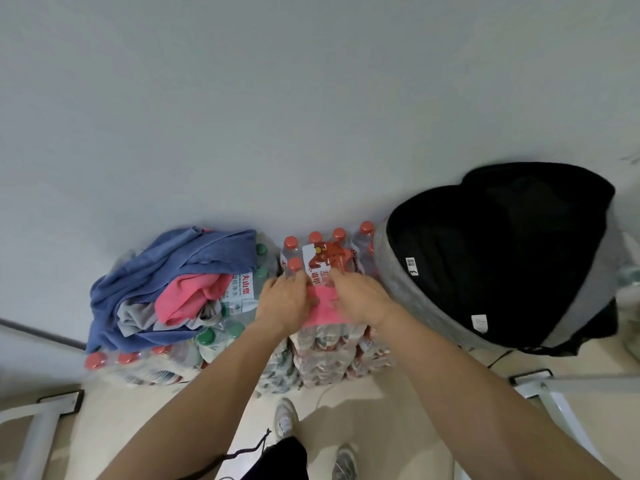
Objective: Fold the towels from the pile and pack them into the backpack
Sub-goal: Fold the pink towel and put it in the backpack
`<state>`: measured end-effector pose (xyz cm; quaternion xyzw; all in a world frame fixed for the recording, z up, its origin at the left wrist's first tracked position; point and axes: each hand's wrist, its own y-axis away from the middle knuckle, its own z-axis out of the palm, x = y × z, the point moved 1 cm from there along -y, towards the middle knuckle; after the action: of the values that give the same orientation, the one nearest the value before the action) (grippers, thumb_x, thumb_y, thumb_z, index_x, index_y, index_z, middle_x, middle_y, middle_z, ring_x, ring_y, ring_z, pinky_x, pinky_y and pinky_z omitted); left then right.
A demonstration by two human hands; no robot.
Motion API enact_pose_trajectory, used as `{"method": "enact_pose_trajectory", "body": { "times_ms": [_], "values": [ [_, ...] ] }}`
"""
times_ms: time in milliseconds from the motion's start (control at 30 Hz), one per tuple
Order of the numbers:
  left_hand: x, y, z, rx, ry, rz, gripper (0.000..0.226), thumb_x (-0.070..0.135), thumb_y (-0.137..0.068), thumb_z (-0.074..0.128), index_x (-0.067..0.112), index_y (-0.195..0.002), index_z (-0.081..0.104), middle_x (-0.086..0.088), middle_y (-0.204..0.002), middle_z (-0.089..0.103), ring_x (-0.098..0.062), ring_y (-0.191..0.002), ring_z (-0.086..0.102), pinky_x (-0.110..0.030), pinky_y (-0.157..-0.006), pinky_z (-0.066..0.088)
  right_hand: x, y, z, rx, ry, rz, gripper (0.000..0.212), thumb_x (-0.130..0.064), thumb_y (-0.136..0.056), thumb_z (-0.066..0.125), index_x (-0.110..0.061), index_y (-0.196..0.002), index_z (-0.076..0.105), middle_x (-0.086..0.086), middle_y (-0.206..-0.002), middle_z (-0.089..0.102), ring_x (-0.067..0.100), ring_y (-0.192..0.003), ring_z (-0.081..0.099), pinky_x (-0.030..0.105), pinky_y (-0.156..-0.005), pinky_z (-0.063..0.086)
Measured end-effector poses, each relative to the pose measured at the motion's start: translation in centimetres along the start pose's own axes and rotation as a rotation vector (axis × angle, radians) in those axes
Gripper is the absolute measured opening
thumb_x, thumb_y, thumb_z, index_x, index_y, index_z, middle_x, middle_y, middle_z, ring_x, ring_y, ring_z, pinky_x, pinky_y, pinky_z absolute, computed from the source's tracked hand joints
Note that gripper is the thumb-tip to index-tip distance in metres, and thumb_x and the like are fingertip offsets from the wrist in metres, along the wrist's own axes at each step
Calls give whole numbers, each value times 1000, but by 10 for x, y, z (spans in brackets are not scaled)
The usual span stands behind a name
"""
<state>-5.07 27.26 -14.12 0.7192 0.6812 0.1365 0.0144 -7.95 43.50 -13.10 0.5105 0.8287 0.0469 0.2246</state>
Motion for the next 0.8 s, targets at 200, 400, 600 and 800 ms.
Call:
{"method": "enact_pose_trajectory", "body": {
  "times_ms": [200,400,600,800],
  "values": [
    [9,6,-32,-38,152,112,36,51,-88,59,26,-113,53,5,-103,66,-19,-89,63,-35,-81,52,19,37,-21,-49,-299,53,42,-42,-89,66,-26,-126,57,-6,-112,63,18,-104,62,28,-81,49],
    [41,-13,-63,-2,334,247,30,51,-86,63,28,-104,57,12,-92,59,-11,-83,59,-26,-70,42,45,67,-57,172,-676,219,28,-41,-74,83,-32,-96,67,-8,-97,67,10,-88,66,31,-75,58],
    [82,-42,-86,70,523,272,30,50,-88,63,25,-104,56,7,-94,64,-13,-82,59,-28,-71,42,75,89,-95,491,-806,388,35,-24,-83,76,-21,-115,64,-4,-107,68,15,-99,66,30,-81,56],
    [137,-68,-80,1,666,306,33,36,-89,63,21,-117,54,3,-108,61,-12,-91,56,-26,-78,43,108,101,-95,661,-655,632,38,-21,-87,72,-14,-122,63,0,-113,68,18,-102,64,28,-86,49]
  ]
}}
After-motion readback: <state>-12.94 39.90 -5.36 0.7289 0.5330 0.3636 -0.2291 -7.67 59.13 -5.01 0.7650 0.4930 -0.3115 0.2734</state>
